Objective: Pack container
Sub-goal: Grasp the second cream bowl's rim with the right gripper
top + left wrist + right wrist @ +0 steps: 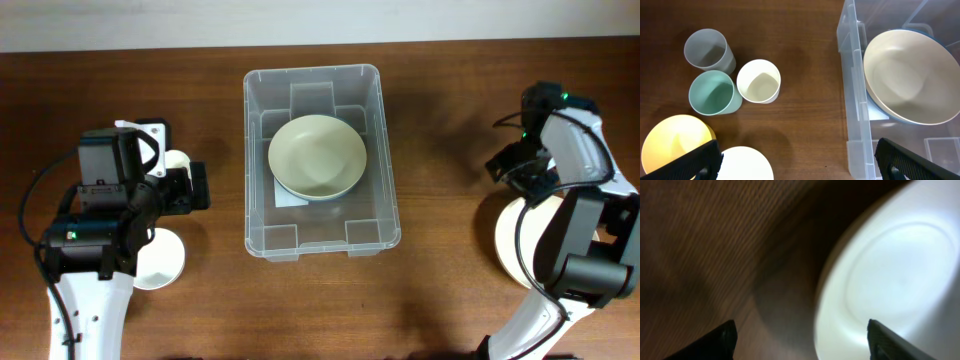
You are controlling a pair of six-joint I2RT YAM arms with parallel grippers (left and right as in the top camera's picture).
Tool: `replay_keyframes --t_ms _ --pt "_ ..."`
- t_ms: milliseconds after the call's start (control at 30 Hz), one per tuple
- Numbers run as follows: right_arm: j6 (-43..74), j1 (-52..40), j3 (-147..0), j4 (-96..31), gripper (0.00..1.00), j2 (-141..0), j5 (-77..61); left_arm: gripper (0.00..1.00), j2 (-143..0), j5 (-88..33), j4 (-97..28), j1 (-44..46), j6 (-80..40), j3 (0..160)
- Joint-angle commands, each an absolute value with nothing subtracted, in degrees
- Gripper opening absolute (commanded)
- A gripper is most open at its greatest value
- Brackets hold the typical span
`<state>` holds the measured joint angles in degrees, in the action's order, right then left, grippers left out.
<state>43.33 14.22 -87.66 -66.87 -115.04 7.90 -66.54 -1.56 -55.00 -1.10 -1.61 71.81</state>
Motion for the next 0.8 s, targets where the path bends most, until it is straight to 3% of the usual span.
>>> replay_keyframes --t_ms 0,233,400,433,533,633,700,767 --pt "44.0 14.4 -82.4 -62.2 0.79 -115.2 8.2 1.0 -66.7 -1.8 -54.9 -1.3 -2.3 72.8" --pt "44.0 14.4 -75.2 -53.5 0.79 -115.2 8.3 1.0 -66.7 -1.8 -54.9 -1.3 -2.3 72.8" --pt "43.8 14.4 -74.7 -52.8 0.72 -115.2 8.2 1.0 -66.7 -1.8 -54.9 -1.3 -2.3 72.8" --pt "43.8 14.4 -74.7 -52.8 0.67 -115.2 8.2 1.0 -66.7 -1.8 -54.9 -1.3 -2.3 72.8" --pt "43.8 14.4 -74.7 -52.7 0.38 -115.2 8.2 1.0 -66.7 -1.8 -54.9 -1.3 -2.3 72.8" --pt "43.8 14.4 -74.7 -52.6 0.22 -115.2 8.2 1.0 -66.7 -1.8 -54.9 -1.3 -2.3 72.8" --pt "43.8 14.4 -74.7 -52.6 0.04 -115.2 8.2 1.0 -66.7 -1.8 -54.9 -1.3 -2.3 72.8" --pt "43.8 14.4 -74.8 -52.6 0.04 -115.2 8.2 1.0 -66.7 -1.8 -54.9 -1.3 -2.3 72.8"
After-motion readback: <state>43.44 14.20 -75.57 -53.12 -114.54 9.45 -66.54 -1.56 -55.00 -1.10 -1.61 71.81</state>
